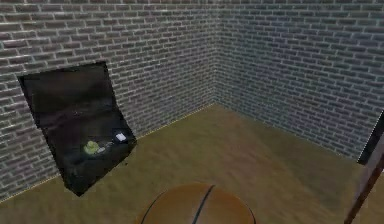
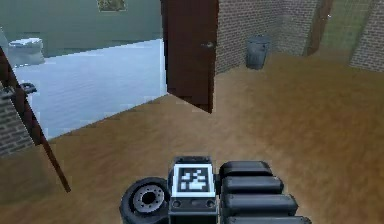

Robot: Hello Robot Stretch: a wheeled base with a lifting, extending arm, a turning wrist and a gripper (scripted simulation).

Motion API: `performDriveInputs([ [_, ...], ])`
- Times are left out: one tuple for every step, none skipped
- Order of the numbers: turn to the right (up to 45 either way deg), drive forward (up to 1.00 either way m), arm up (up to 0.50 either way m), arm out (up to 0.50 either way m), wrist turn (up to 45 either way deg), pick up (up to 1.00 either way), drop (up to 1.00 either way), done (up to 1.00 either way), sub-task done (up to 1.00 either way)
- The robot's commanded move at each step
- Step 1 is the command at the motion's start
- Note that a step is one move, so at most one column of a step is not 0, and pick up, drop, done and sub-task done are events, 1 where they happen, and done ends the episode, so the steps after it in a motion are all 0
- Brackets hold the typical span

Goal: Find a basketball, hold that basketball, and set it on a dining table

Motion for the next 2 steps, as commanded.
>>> performDriveInputs([
  [-33.0, 0.00, 0.00, 0.00, 0.0, 0.00, 0.00, 0.00, 0.00],
  [0.0, 0.30, 0.00, 0.00, 0.0, 0.00, 0.00, 0.00, 0.00],
])
